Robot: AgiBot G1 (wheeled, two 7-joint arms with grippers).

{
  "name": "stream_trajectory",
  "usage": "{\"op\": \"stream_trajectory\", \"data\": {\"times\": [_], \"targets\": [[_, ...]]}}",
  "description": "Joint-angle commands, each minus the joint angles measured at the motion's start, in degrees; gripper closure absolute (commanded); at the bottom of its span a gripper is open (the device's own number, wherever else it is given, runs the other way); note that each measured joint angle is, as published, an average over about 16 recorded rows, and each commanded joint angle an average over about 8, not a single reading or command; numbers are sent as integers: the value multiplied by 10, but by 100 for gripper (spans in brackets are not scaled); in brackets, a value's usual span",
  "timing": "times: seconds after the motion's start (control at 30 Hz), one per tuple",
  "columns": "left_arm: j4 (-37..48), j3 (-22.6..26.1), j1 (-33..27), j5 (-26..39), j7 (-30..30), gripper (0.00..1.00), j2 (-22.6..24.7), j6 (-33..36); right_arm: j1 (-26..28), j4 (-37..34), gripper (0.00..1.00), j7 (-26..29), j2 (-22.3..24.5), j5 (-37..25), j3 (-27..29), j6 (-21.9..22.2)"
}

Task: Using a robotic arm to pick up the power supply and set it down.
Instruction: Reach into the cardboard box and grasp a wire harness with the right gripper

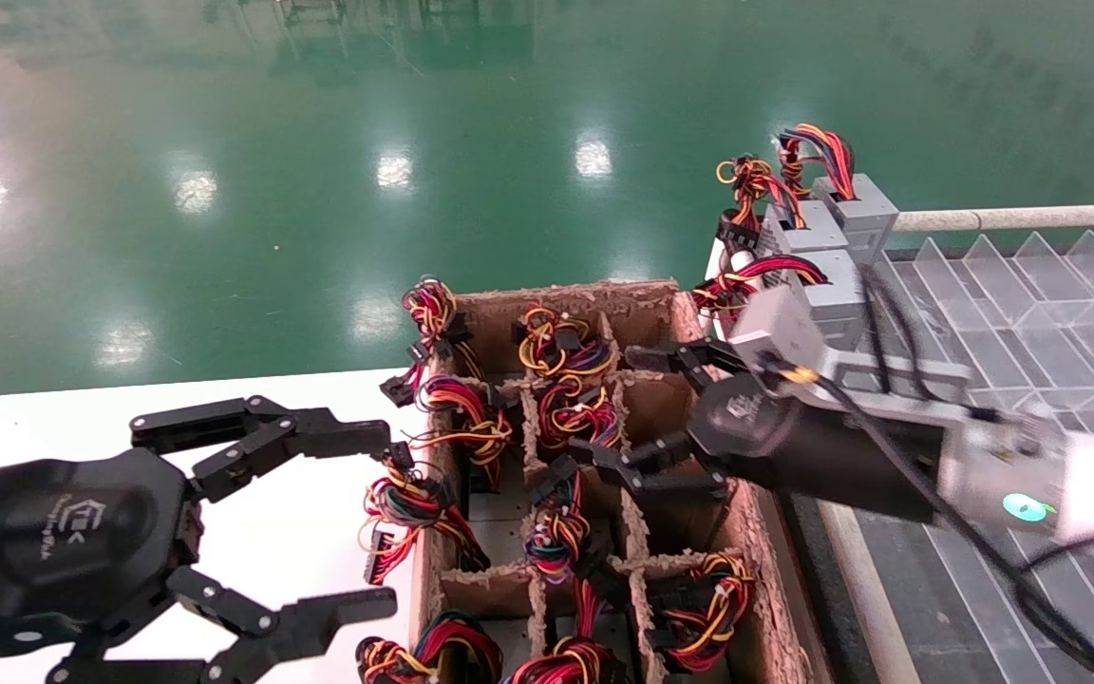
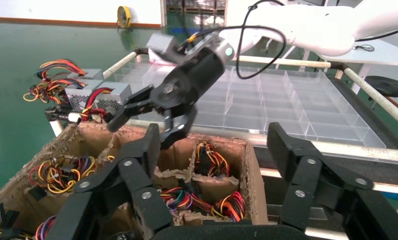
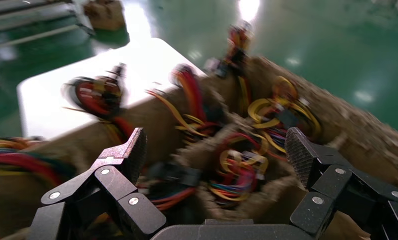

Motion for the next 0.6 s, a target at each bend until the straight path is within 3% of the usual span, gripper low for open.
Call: {"op": "stream_trajectory", "data": {"times": [0.03,0.07,0.13,0.6], "targets": [[0,0,0,0,0,100,0,0,9,-10,79,11,-13,-23,-9,23],[0,0,0,0,0,100,0,0,13,-19,90,13,-20,-29,-13,26],[0,0,0,0,0,100,0,0,21,-38,100,14,-33,-39,-20,30],[0,0,0,0,0,100,0,0,48,-103,100,-6,-61,-74,-46,15]]}}
